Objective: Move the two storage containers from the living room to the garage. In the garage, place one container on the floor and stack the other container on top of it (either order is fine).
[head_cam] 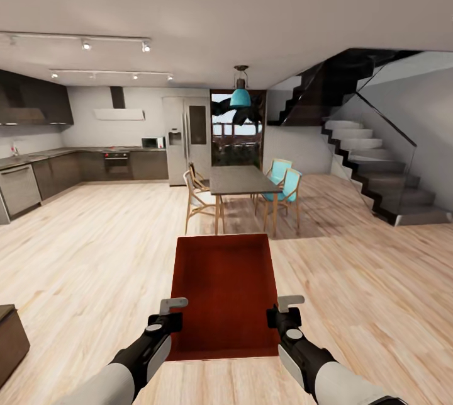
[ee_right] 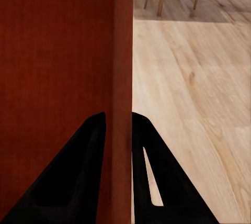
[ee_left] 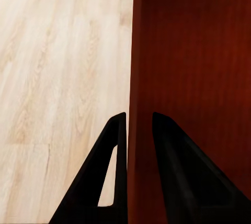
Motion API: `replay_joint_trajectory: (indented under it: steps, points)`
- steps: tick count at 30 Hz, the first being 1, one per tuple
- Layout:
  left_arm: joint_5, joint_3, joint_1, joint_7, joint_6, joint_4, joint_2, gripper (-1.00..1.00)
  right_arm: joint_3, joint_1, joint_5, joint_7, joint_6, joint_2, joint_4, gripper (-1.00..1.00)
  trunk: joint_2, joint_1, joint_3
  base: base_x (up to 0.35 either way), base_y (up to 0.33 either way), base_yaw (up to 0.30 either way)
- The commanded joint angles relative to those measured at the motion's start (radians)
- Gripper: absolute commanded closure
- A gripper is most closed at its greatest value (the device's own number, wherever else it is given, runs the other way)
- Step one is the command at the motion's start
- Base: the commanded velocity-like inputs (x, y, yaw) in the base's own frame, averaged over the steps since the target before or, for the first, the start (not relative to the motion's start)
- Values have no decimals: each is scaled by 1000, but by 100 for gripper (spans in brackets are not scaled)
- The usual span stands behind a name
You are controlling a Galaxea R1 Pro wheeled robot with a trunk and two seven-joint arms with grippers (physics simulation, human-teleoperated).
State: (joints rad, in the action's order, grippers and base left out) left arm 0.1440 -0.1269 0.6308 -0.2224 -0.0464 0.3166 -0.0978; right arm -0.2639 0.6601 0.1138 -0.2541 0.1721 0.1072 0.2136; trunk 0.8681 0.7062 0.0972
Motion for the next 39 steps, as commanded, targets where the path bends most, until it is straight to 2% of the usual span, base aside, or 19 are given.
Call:
replay_joint_trajectory:
  steps: [1,13,24,39]
  points:
    - [0,6,0,-42,-6,2,2,100,41,2,67,-32,7,0,1,100,1,1,1,321,0,0]
    - [-1,7,0,-41,-6,0,1,100,44,2,72,-32,4,7,-12,100,1,1,1,321,0,-44]
    - [-1,8,0,-43,-6,2,0,100,46,2,74,-31,3,4,-13,100,1,1,1,297,0,-276]
    - [-1,7,0,-43,-6,4,2,100,46,2,75,-31,4,5,-14,100,1,1,1,161,0,-284]
